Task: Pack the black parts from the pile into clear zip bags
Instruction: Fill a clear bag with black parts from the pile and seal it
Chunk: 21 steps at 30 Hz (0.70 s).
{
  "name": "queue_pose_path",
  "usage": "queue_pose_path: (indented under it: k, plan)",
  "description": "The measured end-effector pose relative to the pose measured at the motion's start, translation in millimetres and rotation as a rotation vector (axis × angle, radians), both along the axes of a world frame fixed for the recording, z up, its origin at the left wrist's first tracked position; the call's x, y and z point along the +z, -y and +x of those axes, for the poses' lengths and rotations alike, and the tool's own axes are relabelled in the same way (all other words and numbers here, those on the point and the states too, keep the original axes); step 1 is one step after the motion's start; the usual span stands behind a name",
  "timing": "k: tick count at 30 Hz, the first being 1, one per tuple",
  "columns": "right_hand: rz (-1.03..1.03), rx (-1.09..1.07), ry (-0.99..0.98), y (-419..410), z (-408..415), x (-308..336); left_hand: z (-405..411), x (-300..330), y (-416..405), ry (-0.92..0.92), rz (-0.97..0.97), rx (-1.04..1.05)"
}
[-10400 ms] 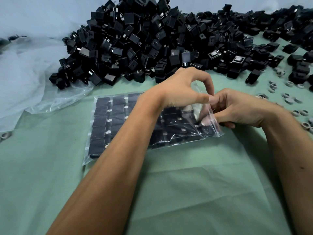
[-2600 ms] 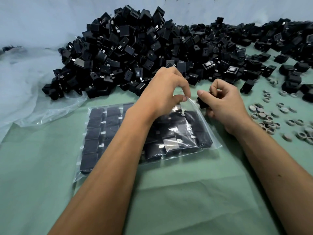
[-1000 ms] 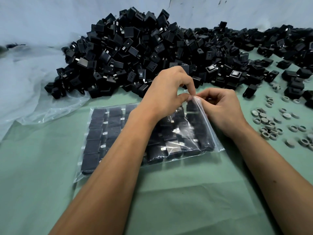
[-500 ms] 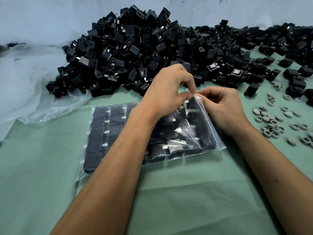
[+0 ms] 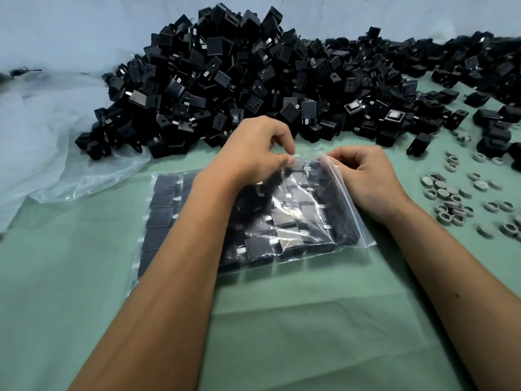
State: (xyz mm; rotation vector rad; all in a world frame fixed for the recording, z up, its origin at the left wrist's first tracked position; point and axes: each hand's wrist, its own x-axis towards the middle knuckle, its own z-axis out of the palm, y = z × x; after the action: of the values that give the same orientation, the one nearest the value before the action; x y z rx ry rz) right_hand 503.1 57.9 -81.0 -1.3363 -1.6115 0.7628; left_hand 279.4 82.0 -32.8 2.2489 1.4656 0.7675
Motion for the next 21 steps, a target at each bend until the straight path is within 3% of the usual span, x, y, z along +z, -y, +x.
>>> queue_pose_path:
  k: [4, 21]
  plan:
    - [0.002, 0.009, 0.005, 2, -1, 2, -9, -3, 1, -0.019, -0.105, 0.025]
    - [0.001, 0.034, 0.014, 3, -2, 2, 2, -9, 2, 0.032, -0.121, -0.011]
